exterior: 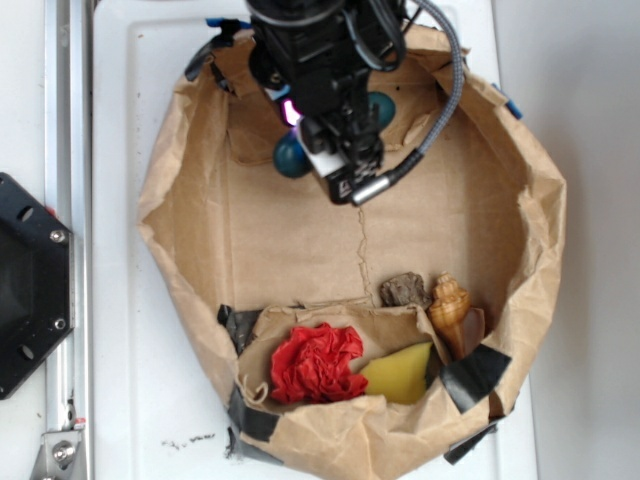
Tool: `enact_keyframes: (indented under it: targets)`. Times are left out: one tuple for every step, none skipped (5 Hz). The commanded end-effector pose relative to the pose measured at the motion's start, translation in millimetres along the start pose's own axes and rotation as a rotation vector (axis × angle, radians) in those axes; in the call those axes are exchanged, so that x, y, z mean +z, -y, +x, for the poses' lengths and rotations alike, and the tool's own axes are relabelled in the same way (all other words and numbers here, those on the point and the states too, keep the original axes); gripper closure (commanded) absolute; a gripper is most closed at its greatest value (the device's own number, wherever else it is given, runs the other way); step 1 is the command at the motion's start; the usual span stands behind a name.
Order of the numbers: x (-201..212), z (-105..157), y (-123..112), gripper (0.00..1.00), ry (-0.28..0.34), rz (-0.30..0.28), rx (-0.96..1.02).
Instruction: Grab the plastic pickle.
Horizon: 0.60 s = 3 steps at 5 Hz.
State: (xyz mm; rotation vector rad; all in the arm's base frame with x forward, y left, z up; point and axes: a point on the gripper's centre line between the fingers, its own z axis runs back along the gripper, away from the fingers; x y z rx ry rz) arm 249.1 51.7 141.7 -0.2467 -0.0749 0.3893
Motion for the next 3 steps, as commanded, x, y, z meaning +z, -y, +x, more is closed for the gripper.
enact_keyframes:
  targets:
    - [11.2, -3.1, 16.4, 1.0, 0.118, 0.09, -0.069]
    - [2.5, -9.1, 28.7, 1.0, 0.115, 0.116, -0.129]
    - [-4.5, -16.8, 33.7, 1.0, 0.121, 0.136, -0.145]
